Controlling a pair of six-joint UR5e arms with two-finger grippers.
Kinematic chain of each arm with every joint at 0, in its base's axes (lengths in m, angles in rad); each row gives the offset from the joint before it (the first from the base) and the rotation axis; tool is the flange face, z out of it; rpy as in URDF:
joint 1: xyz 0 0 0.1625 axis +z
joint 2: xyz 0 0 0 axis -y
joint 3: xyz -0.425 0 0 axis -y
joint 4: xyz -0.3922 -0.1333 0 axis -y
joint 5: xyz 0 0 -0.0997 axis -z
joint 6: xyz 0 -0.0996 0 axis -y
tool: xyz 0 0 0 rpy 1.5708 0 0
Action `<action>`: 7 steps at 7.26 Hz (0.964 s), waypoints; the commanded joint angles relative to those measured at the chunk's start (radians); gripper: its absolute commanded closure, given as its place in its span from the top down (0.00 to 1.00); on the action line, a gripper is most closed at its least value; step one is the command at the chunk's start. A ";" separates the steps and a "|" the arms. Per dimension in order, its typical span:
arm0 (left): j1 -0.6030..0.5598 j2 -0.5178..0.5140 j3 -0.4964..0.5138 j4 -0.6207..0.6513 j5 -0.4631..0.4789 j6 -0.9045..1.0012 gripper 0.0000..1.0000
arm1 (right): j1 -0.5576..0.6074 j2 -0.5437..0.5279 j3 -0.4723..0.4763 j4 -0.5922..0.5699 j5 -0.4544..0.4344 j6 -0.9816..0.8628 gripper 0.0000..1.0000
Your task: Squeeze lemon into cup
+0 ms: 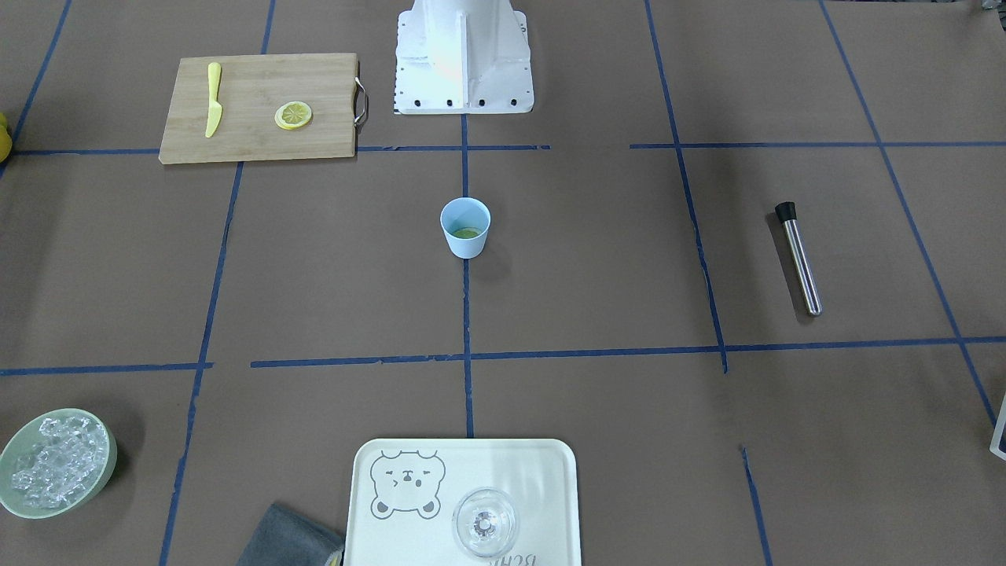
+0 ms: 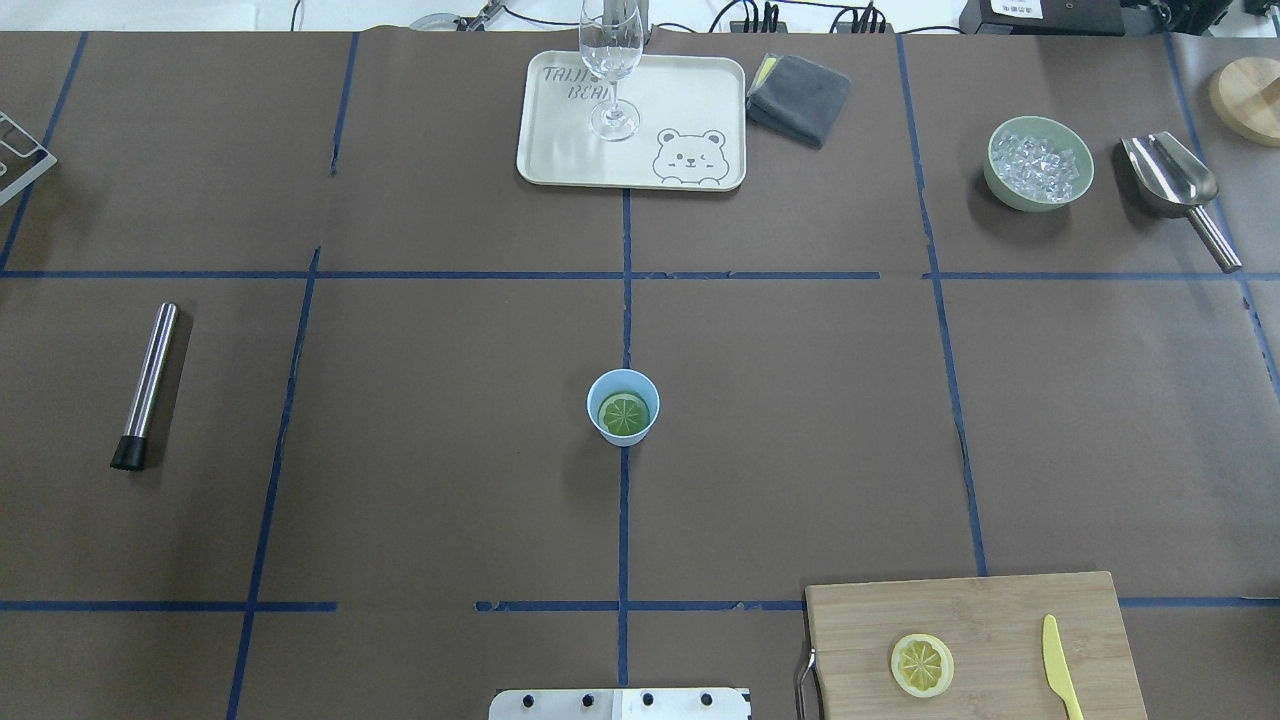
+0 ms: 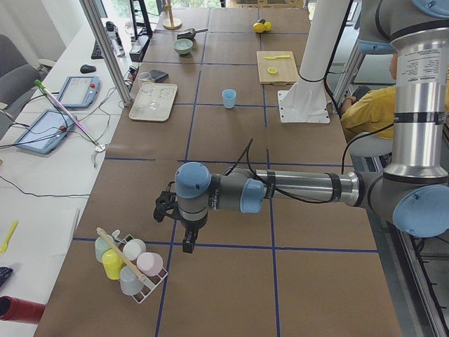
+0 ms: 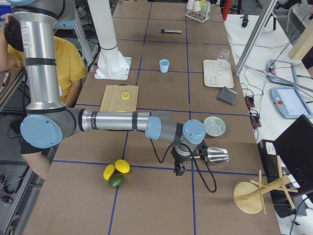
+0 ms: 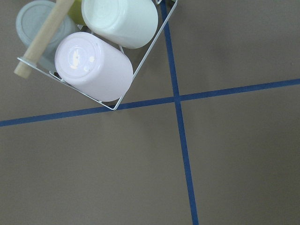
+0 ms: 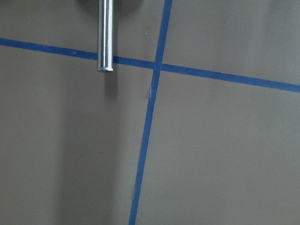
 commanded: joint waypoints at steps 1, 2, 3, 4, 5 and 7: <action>0.002 0.001 -0.001 -0.003 0.000 0.005 1.00 | -0.001 0.001 -0.009 0.001 0.004 0.008 1.00; 0.002 0.001 0.007 -0.003 -0.001 0.005 1.00 | -0.001 -0.001 -0.003 0.001 0.007 0.008 1.00; 0.002 0.001 0.009 -0.035 0.002 0.005 1.00 | 0.000 0.005 -0.009 0.001 0.023 0.008 1.00; 0.003 -0.001 0.012 -0.042 0.003 0.005 1.00 | -0.001 0.005 -0.009 0.001 0.027 0.008 1.00; 0.008 -0.003 0.012 -0.037 0.000 0.005 1.00 | 0.000 0.005 -0.006 0.001 0.052 0.009 1.00; 0.026 0.000 0.015 -0.030 0.000 0.005 1.00 | -0.001 -0.005 -0.010 0.090 0.053 0.075 1.00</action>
